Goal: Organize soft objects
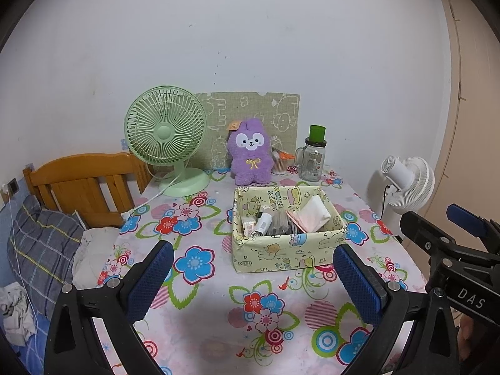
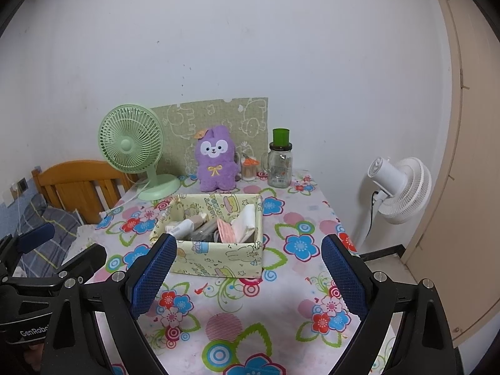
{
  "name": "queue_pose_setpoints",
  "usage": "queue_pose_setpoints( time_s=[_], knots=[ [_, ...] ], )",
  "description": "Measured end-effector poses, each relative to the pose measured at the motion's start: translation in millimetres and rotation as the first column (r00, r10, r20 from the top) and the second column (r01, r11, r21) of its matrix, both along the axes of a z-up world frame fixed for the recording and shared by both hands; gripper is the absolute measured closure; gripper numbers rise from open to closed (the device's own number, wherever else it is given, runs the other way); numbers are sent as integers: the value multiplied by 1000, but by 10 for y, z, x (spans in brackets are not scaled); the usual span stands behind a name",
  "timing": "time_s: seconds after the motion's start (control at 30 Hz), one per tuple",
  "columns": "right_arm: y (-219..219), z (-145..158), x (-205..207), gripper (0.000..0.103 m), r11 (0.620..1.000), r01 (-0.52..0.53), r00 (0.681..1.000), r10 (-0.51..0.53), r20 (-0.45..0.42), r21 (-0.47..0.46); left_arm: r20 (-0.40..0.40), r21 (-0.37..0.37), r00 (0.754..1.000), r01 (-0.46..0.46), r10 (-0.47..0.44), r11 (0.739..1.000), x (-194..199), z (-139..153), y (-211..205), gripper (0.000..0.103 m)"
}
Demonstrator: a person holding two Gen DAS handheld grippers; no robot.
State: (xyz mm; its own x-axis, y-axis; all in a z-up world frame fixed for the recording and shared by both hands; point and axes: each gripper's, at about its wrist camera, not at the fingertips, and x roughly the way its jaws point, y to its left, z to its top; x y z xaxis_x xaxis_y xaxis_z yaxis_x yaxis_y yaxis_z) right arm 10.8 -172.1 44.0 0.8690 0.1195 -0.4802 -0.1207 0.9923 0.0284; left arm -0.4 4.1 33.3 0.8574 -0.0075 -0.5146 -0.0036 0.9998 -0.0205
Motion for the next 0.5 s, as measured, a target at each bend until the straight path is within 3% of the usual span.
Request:
queue_pose_setpoints(
  time_s=[0.5],
  knots=[
    [-57, -42, 70, 8, 999, -12, 1000, 13, -28, 31, -1, 16, 1000, -2, 2, 1000, 23, -9, 1, 0]
  ],
)
